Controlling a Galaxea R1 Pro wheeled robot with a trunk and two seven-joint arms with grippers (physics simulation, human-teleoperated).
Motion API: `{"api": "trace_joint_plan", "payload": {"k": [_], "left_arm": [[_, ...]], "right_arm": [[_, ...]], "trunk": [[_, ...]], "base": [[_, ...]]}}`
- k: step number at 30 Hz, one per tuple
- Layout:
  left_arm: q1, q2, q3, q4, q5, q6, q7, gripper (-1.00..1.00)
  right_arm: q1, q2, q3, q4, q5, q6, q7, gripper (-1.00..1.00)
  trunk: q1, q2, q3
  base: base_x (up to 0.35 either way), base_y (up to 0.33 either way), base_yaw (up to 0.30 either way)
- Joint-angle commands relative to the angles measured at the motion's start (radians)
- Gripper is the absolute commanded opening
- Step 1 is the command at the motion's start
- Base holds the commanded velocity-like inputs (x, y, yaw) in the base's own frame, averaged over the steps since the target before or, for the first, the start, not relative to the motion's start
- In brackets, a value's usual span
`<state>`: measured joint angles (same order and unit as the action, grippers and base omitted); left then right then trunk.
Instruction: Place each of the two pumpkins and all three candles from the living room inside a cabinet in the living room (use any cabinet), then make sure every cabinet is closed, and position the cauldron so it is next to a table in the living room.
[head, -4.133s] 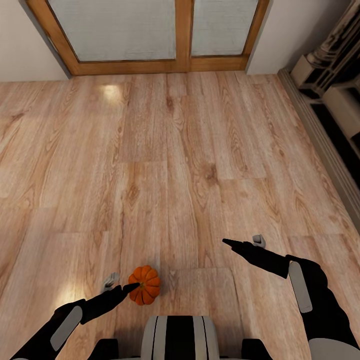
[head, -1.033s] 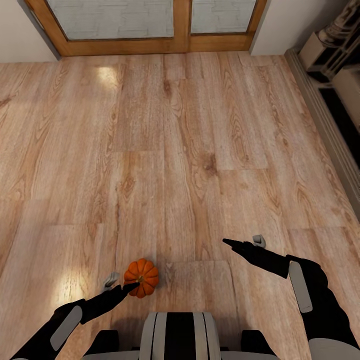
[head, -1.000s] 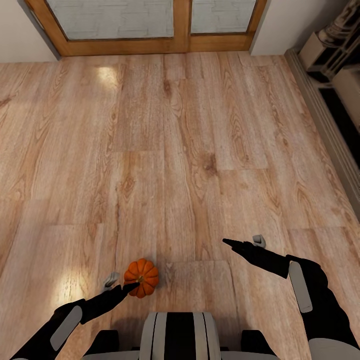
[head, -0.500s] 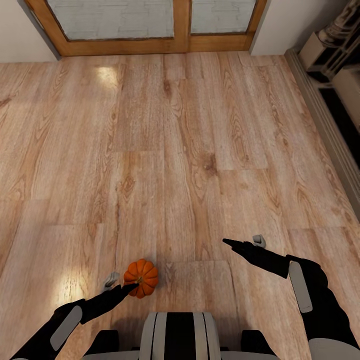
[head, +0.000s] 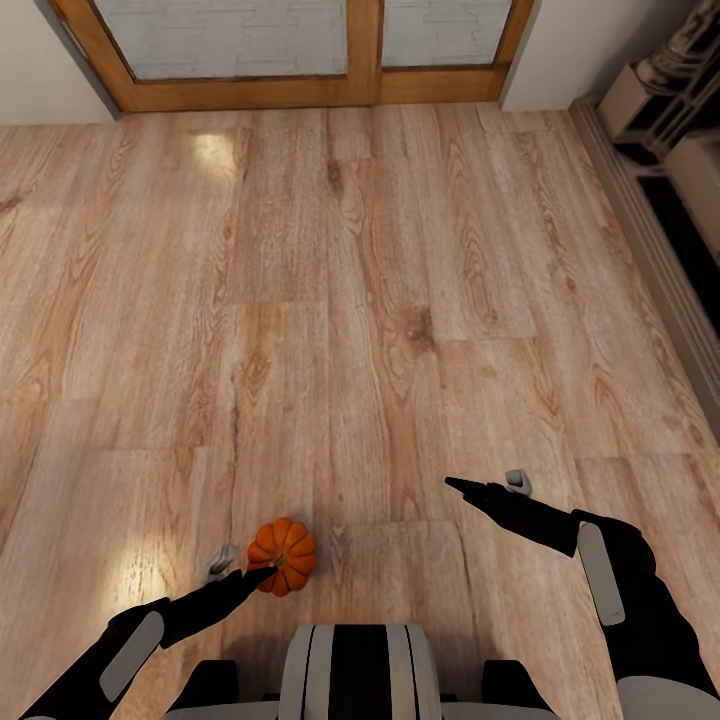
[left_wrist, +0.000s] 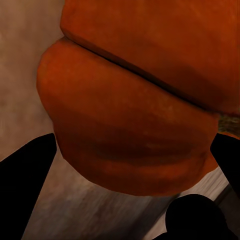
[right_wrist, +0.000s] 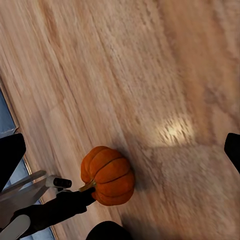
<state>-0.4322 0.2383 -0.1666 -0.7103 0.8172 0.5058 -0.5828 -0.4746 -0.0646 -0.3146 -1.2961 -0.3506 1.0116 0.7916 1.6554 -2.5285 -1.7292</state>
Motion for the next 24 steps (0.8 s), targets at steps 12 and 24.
{"api": "trace_joint_plan", "payload": {"k": [12,24], "left_arm": [[0.000,0.001,-0.004,0.000,0.008,0.005,0.002,-1.00],[0.007,0.013,-0.005,-0.150,0.021,0.067,-0.003,-1.00]], "right_arm": [[0.000,0.000,-0.001,0.000,0.004,0.004,0.006,1.00],[0.000,0.000,-0.001,0.000,0.003,0.004,0.006,1.00]], "trunk": [[-0.004,0.002,0.034],[-0.010,0.005,0.081]], "base": [[0.000,0.000,0.000],[0.000,0.000,0.000]]}}
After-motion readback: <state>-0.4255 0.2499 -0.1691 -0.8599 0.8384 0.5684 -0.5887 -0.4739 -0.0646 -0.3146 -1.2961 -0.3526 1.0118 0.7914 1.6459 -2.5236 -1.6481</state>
